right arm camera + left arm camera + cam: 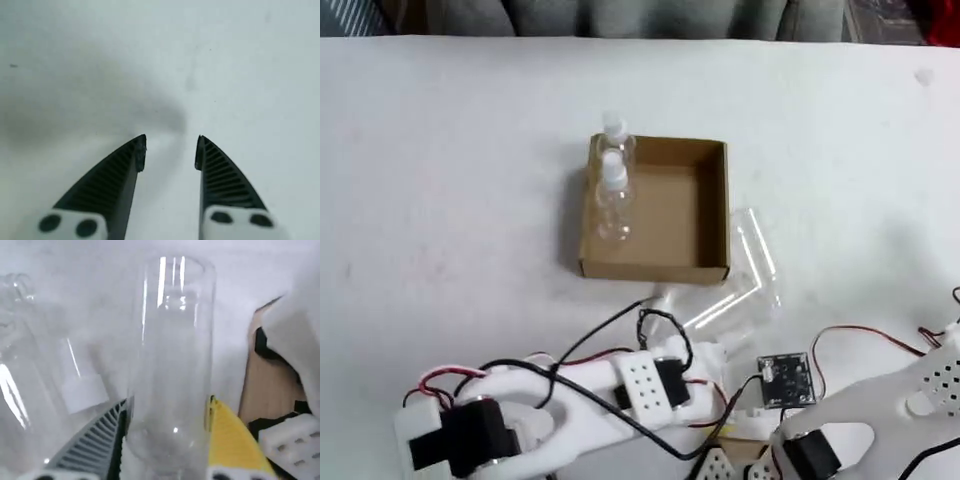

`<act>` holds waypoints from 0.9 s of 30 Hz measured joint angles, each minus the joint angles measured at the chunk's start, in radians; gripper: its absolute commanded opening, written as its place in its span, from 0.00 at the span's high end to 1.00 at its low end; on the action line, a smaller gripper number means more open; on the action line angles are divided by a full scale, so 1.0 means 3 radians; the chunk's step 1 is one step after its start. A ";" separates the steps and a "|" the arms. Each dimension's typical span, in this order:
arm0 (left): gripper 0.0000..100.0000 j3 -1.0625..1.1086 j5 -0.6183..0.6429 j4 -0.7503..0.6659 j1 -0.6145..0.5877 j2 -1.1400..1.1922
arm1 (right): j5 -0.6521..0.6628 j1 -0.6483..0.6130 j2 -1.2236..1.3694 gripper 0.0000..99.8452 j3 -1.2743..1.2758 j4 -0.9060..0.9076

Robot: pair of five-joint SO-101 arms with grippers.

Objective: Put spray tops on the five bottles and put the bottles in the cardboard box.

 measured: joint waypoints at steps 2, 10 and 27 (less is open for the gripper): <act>0.98 0.0000 0.0000 0.0000 0.0005 0.0000 | 0.0000 0.0000 0.0056 0.87 -0.0133 0.0097; 0.98 0.0010 0.0000 0.0000 0.0005 -0.0005 | 0.0000 0.0000 0.0215 0.87 -0.0578 0.0445; 0.98 0.0726 -0.0010 0.0419 -0.0123 -0.2332 | 0.0000 0.0031 0.0435 0.87 -0.0665 0.0496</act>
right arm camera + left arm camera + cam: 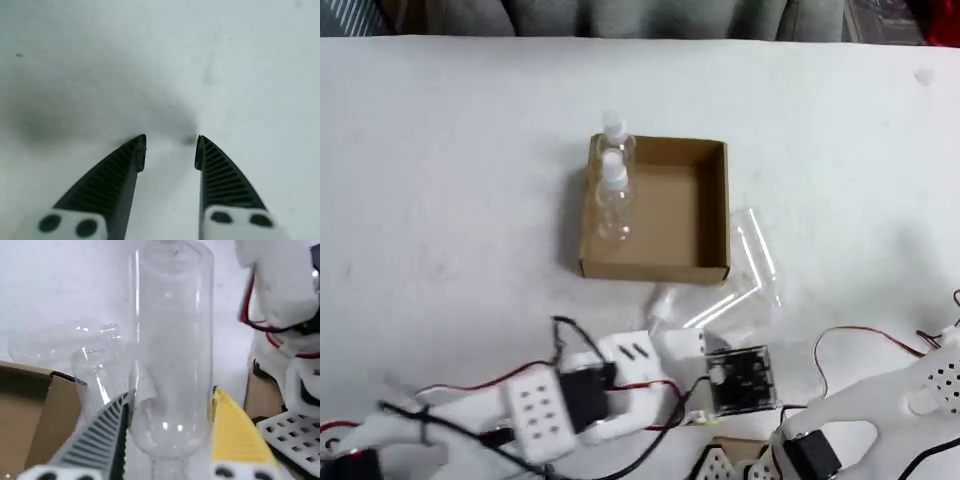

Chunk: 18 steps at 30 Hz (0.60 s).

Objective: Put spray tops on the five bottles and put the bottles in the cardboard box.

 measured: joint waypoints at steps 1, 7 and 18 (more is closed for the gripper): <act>0.98 0.0000 -0.0005 0.0148 -0.0026 -0.0159 | 0.0000 0.0000 0.0005 0.87 0.0000 0.0000; 0.98 0.0000 -0.0005 0.1253 -0.0634 -0.1192 | 0.0000 0.0005 0.0015 0.87 -0.0005 0.0000; 0.98 0.0542 -0.0005 0.1944 -0.3345 -0.2982 | 0.0000 0.0000 0.0015 0.87 -0.0005 0.0000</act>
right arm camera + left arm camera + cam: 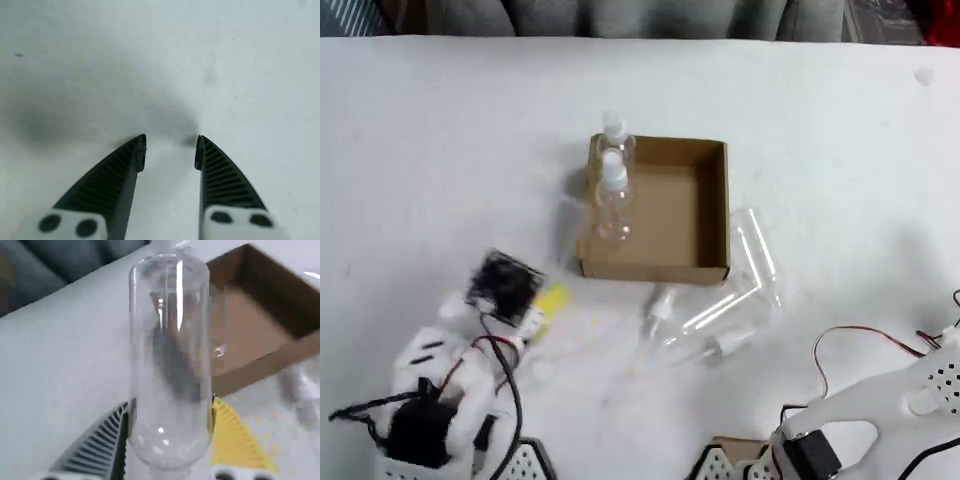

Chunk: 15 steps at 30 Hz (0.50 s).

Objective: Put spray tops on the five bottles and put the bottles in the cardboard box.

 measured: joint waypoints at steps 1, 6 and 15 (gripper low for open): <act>0.98 0.0123 0.0000 0.0000 -0.0215 -0.0087 | 0.0000 0.0000 0.0000 0.87 0.0000 0.0000; 0.98 0.0716 0.0000 -0.0378 -0.0997 -0.0123 | 0.0000 0.0000 0.0082 0.87 -0.0015 0.0056; 0.98 0.0854 0.0327 -0.0757 -0.1156 0.0389 | -0.0143 -0.0087 0.0199 0.87 -0.0159 0.0450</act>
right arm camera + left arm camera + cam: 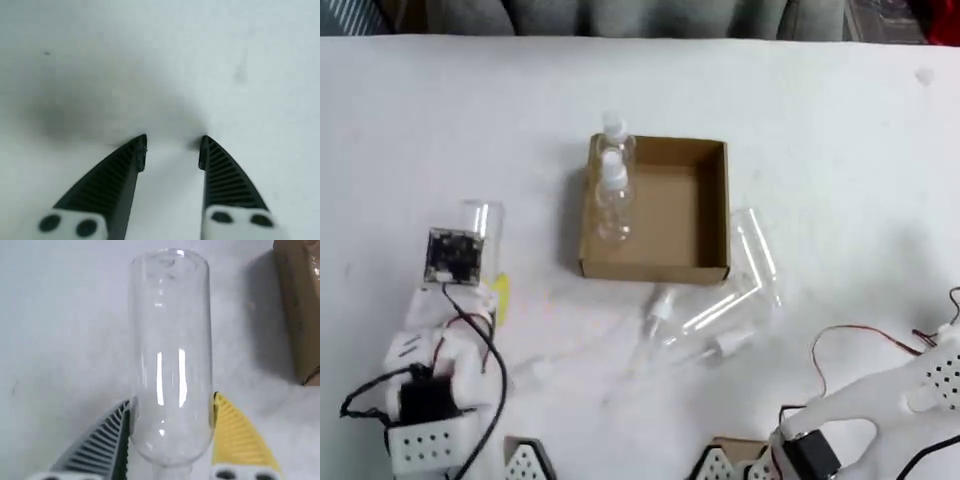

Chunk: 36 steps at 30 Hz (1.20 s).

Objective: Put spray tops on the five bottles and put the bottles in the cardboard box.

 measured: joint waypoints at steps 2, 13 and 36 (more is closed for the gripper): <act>0.98 -0.0077 0.0205 -0.0005 0.0000 0.0199 | -0.0215 -0.0077 -0.0005 0.90 0.0000 0.0184; 0.98 -0.0338 0.0823 -0.0690 -0.0026 0.1770 | -0.1979 -0.0409 -0.0302 0.98 0.0118 0.0307; 0.98 -0.0522 0.0859 -0.1463 -0.0143 0.2941 | -0.2071 -0.1330 -0.2358 0.98 0.3386 0.0307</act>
